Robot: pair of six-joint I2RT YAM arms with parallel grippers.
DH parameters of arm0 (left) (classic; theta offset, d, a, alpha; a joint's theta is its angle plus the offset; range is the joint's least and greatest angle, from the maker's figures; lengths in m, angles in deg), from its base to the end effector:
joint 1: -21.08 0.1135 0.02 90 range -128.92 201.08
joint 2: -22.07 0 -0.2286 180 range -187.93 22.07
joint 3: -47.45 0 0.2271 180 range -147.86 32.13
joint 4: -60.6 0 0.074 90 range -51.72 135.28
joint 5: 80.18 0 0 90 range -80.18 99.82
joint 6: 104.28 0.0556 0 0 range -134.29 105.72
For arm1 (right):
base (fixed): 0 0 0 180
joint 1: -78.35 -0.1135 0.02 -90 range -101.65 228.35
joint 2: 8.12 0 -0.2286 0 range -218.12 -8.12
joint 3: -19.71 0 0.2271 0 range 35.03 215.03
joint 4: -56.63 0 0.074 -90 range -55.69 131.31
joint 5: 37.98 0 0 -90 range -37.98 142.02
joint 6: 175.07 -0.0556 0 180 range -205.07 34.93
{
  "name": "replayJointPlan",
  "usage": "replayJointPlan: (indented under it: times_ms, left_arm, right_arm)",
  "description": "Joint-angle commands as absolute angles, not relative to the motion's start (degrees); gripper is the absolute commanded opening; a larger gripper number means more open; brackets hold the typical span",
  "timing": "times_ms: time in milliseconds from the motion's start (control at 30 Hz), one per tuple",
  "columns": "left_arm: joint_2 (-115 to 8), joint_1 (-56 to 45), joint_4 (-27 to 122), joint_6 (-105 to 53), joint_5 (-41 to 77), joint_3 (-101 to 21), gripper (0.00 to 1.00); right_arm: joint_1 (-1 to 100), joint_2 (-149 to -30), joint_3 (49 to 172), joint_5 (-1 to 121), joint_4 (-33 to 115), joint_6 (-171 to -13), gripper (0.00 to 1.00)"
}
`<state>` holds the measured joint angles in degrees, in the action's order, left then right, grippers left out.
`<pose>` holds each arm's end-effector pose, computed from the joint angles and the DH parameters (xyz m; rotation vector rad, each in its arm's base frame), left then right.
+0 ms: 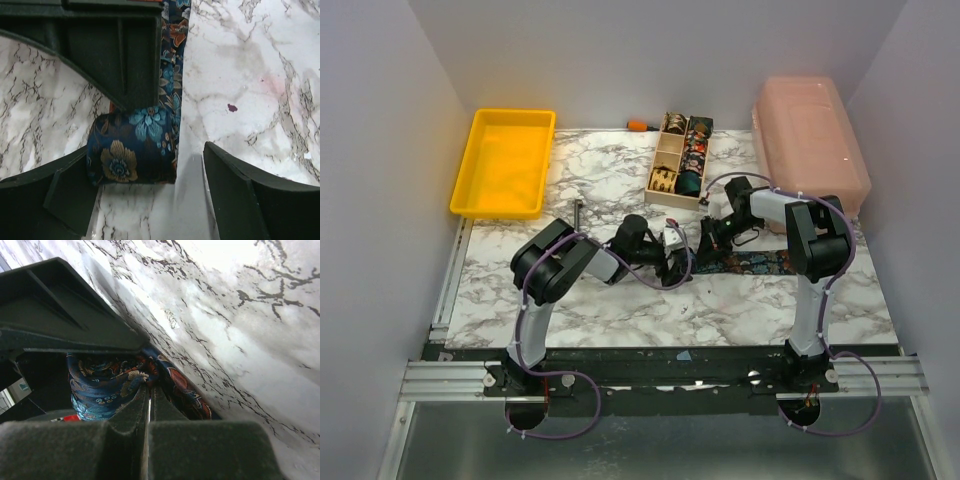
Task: Roll the ties
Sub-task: Roll the tie at the center of the board.
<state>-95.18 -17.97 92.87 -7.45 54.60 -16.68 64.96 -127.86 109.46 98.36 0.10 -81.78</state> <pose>0.2603 -0.2616 0.0947 1.2444 1.5482 -1.1217 0.3184 0.1172 0.0863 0.4539 -2.8386 -1.2331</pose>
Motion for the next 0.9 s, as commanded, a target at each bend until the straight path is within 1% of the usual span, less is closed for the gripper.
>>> replayJointPlan:
  times_ms: [0,67,133,233,300,367,433,500,533,600,700,867]
  left_arm:
    - [-96.75,-18.88,94.87,-11.48,56.54,-19.70,0.76]
    - [-97.14,-19.01,95.15,-12.70,55.95,-19.92,0.71]
    - [-97.37,-19.18,93.70,-12.75,55.81,-20.50,0.61]
    - [-95.91,-19.30,90.57,-9.59,54.69,-19.48,0.42]
    - [-93.79,-19.26,86.83,-4.69,53.47,-17.61,0.32]
    - [-91.32,-19.76,81.88,1.60,51.36,-15.64,0.24]
    - [-89.21,-20.48,76.07,8.01,48.87,-14.56,0.18]
    - [-88.80,-20.88,70.54,12.27,46.28,-14.71,0.15]
    - [-88.81,-21.01,68.00,12.41,44.80,-15.55,0.15]
    - [-89.13,-21.23,63.10,12.18,42.96,-17.82,0.14]
    - [-89.37,-21.50,59.16,12.82,41.08,-19.32,0.14]
    - [-90.06,-21.73,54.51,14.46,39.87,-20.81,0.16]
  right_arm:
    - [64.38,-133.31,107.18,82.11,3.27,-75.53,0.00]
    - [64.21,-133.36,107.05,82.43,3.40,-75.31,0.00]
    - [64.02,-133.45,107.05,82.42,3.64,-75.19,0.00]
    - [63.94,-133.38,107.81,83.46,3.30,-74.80,0.00]
    - [63.95,-133.19,109.09,83.81,2.56,-74.63,0.00]
    - [63.94,-132.79,111.21,84.17,1.02,-74.09,0.01]
    - [64.04,-131.80,113.11,84.57,-0.61,-73.55,0.08]
    - [64.20,-130.39,114.61,85.54,-2.71,-72.88,0.20]
    - [64.30,-129.68,115.16,86.32,-3.90,-72.57,0.28]
    - [64.58,-127.58,115.87,87.89,-6.72,-71.90,0.38]
    - [65.07,-124.51,115.40,90.45,-9.80,-71.79,0.48]
    - [65.28,-119.98,112.28,96.17,-12.21,-72.56,0.58]
